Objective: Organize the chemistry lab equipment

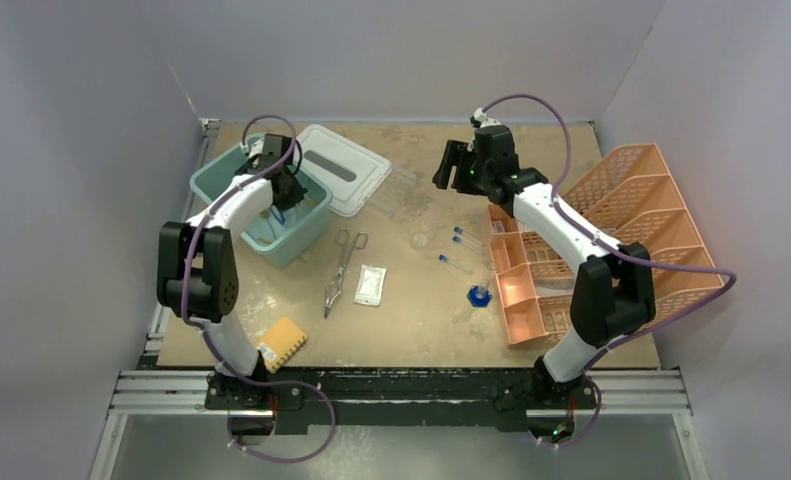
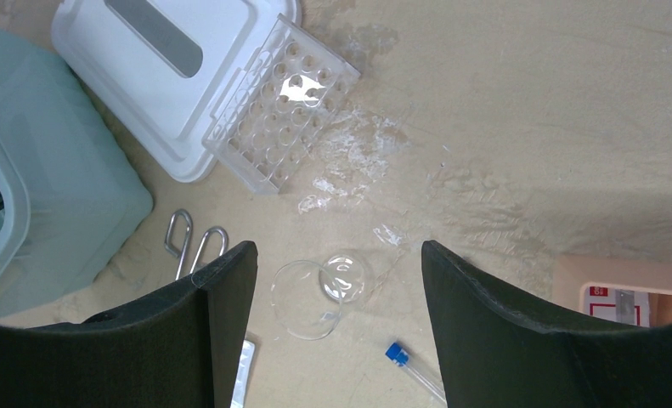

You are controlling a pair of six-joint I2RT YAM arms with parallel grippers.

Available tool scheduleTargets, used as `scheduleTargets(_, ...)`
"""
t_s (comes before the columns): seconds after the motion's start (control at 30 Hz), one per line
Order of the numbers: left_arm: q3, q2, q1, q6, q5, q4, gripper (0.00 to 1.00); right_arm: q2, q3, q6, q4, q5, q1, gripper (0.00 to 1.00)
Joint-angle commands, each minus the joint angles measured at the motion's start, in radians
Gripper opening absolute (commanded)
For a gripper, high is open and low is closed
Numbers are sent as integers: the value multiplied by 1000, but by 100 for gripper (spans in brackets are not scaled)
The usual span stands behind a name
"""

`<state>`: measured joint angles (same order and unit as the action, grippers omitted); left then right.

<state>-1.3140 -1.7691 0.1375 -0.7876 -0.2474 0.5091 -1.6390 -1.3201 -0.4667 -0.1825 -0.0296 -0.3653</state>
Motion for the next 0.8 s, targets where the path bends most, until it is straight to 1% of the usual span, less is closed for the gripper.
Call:
scheduleTargets(0.0,-1,-35,23,-46,-27,-90,0,12,-42,31,21,25,4,72)
scheduleTargets(0.07,-2,-52,24,-52,-21,-95,1,17,-35,31,23,26,5,73)
scheduleTargets(0.23,-14,-51,24,-49,-33,-89,21,29,-23,32,26,25,4,73)
scheduleTargets(0.33,-45,-41,24,-31,-38,-59,30,38,-14,29,29,22,5,73)
scheduleTargets(0.53,-98,20,24,9,-29,8,39,50,0,22,35,16,5,73)
scheduleTargets(0.63,-115,62,33,39,-6,28,41,60,9,18,38,15,4,73)
scheduleTargets(0.77,-159,119,59,89,-8,81,42,75,19,12,38,13,4,73)
